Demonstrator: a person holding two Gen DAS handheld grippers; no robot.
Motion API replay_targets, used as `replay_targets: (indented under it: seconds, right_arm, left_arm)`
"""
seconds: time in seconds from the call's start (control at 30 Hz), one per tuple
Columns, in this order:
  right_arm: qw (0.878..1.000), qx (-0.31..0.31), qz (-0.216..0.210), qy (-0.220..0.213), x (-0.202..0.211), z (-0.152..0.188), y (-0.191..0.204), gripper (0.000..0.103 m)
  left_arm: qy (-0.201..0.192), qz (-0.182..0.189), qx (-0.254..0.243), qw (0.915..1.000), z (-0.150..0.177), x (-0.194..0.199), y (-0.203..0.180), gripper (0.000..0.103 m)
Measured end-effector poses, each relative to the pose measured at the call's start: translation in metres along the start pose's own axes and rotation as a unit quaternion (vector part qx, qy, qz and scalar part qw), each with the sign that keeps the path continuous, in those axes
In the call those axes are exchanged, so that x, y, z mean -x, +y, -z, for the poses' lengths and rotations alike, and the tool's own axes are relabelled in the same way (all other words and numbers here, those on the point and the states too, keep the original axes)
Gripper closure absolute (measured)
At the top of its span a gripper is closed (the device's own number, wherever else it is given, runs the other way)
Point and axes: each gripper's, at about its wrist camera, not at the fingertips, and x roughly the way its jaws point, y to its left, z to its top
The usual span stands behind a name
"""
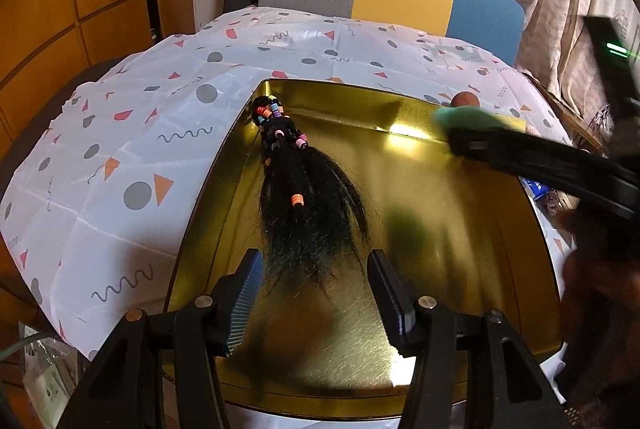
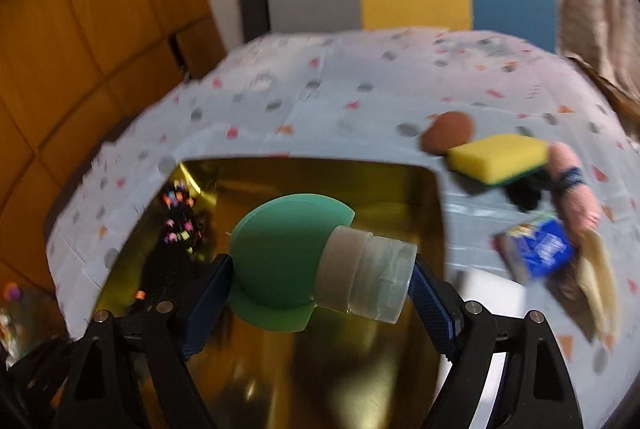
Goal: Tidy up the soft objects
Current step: 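Lower the hair into the gold tray and open the left tool while the right tool carries the bottle, then lower the green bottle into the gold tray and open the right tool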
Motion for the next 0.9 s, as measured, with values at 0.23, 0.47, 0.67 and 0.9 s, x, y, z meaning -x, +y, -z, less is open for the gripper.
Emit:
replay_targets:
  seconds: [0.23,0.47,0.67,0.9]
  right_arm:
    - [0.999,0.002,0.000,0.046,-0.059,-0.024,0.019,0.017]
    - [0.999,0.012,0.002,0.051,-0.088,-0.039,0.042,0.011]
    - [0.999,-0.009,-0.009,0.039,-0.070,-0.040,0.032,0.010]
    - [0.999,-0.022,0.005,-0.037,-0.005,-0.025,0.000,0.004]
  left_arm:
    - [0.003,0.006,0.008,0.9999,0.003,0.001,0.009,0.048]
    - [0.002,0.016,0.017,0.9997,0.005,0.004,0.013,0.048]
    - [-0.011,0.040,0.022,0.9989,0.005,0.010,0.013,0.048]
    - [-0.015,0.076,-0.008,0.9969,0.012,0.016,-0.009,0.048]
